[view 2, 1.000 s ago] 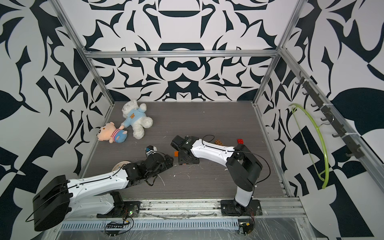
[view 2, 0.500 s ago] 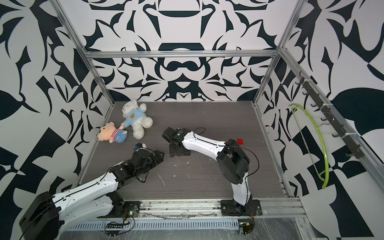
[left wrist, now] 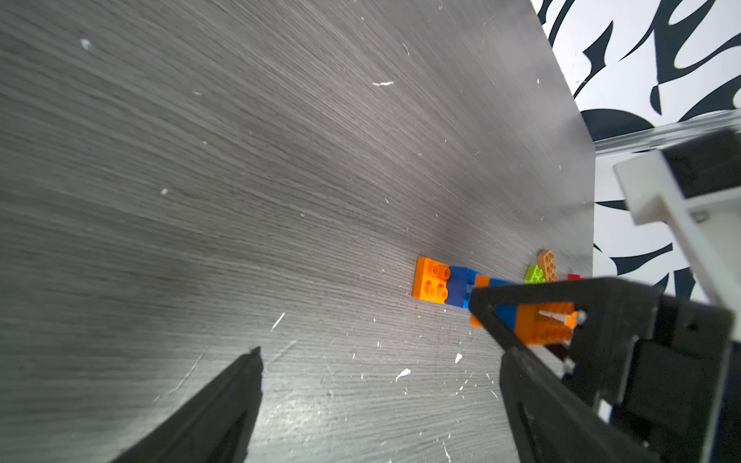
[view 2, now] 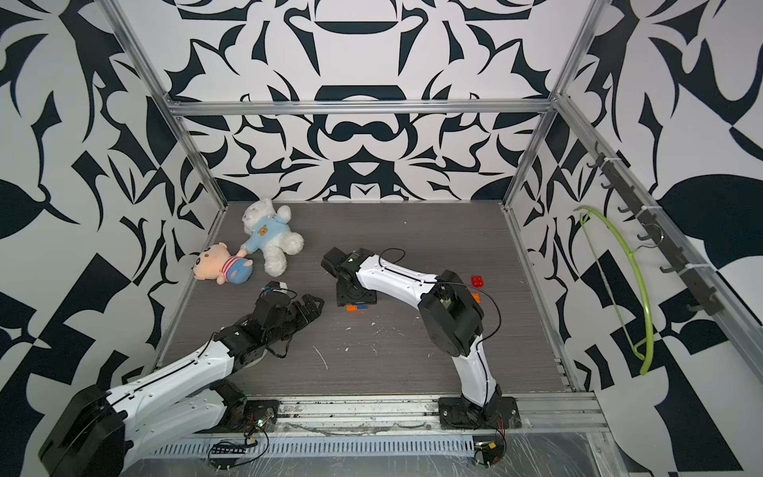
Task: Assemble the number 5 with lego
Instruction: Assemble the lego brick with the lego brick.
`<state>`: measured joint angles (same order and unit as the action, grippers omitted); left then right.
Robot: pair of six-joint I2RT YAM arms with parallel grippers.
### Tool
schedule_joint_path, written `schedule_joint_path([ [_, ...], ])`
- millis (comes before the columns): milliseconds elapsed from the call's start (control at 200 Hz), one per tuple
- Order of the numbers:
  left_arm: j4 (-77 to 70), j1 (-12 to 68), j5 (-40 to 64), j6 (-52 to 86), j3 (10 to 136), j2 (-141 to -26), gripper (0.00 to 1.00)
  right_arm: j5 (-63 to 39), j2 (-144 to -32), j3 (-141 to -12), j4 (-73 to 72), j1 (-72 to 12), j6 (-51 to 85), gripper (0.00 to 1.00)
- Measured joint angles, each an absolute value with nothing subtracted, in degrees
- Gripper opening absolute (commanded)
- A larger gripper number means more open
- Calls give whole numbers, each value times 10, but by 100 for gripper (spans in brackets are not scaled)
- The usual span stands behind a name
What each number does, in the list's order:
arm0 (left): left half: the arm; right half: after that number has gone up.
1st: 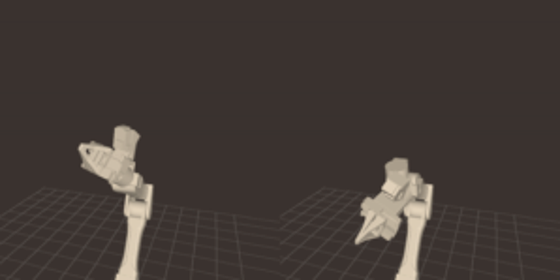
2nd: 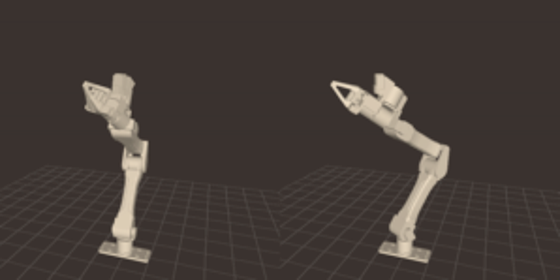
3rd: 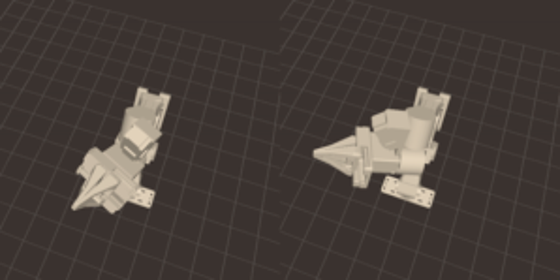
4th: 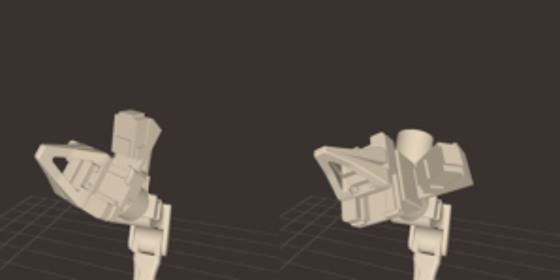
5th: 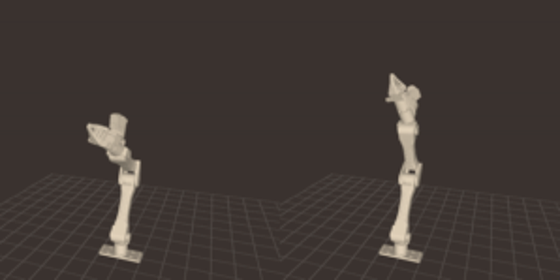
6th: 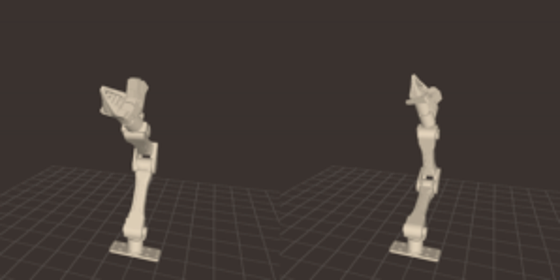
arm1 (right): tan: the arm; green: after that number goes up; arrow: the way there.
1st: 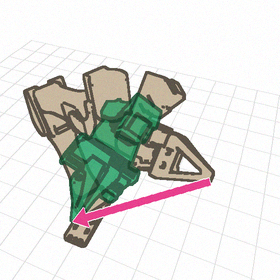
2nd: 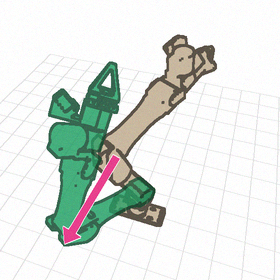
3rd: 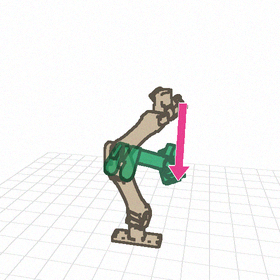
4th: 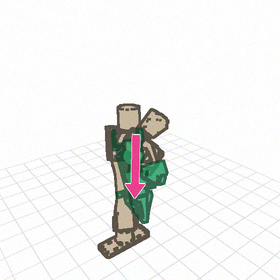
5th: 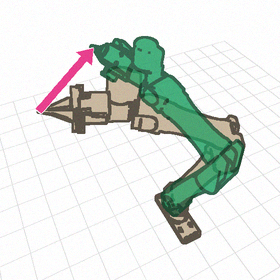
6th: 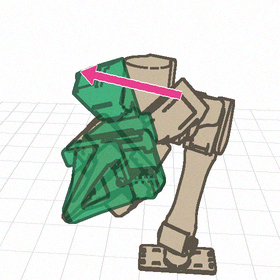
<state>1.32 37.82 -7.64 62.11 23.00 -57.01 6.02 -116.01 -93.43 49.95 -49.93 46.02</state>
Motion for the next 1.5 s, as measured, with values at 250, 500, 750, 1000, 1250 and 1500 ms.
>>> schedule_joint_path([
  [250,2,378,-70,621,230,-585,99,49,-1185,-937,499,-494,462,62],
  [500,-1,378,-62,621,230,-595,99,45,-1190,-943,497,-494,462,62],
  [750,-2,378,-57,621,230,-597,99,41,-1190,-945,497,-494,462,62],
  [1000,-3,378,-54,622,230,-597,99,39,-1196,-950,496,-494,460,62],
  [1250,-5,378,-50,622,234,-608,99,38,-1197,-951,497,-494,457,62],
  [1500,-6,378,-49,623,234,-609,99,39,-1206,-962,508,-494,451,62],
])
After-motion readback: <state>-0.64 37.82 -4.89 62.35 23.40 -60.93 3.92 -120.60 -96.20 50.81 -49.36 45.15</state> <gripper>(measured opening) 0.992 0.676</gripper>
